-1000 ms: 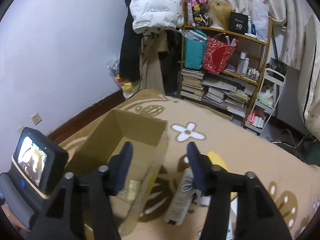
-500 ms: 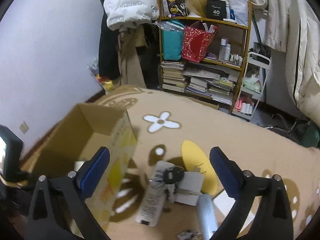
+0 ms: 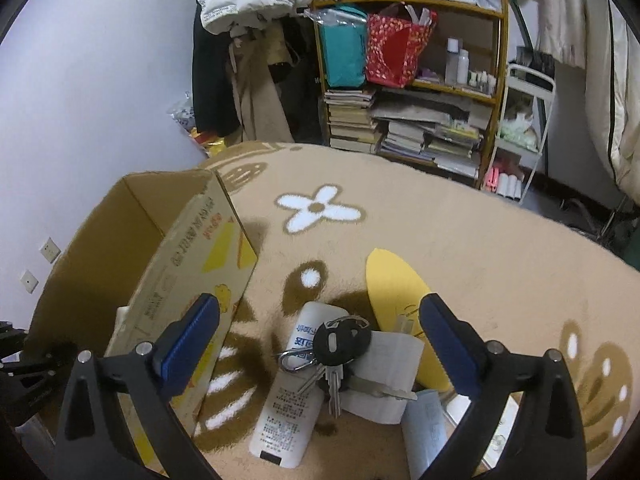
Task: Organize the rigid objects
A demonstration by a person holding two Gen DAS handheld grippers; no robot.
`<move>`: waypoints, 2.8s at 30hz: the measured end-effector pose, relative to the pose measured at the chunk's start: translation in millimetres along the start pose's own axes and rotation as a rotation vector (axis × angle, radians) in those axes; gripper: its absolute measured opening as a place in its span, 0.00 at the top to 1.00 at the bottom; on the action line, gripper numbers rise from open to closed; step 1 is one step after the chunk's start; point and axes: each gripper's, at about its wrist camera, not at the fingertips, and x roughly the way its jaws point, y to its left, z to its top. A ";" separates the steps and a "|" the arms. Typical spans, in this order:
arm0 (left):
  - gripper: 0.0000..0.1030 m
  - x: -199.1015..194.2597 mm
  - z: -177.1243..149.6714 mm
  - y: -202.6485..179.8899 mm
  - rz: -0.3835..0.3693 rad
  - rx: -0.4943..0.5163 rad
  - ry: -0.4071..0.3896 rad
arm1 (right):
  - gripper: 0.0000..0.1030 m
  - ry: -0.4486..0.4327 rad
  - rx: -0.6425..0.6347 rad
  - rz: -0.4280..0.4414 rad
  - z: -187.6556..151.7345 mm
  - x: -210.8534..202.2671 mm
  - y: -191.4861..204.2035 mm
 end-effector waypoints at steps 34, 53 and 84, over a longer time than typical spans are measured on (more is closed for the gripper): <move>0.78 2.7 -0.8 -1.2 0.007 0.011 0.004 | 0.54 0.126 -0.032 0.011 -24.6 45.8 3.3; 0.78 3.0 -3.5 -2.6 0.016 0.020 0.001 | 0.73 0.032 0.010 -0.041 -14.2 15.7 2.2; 0.78 -1.3 -2.6 -6.5 0.027 0.028 0.003 | 0.80 0.031 0.089 0.123 -3.1 -1.1 7.5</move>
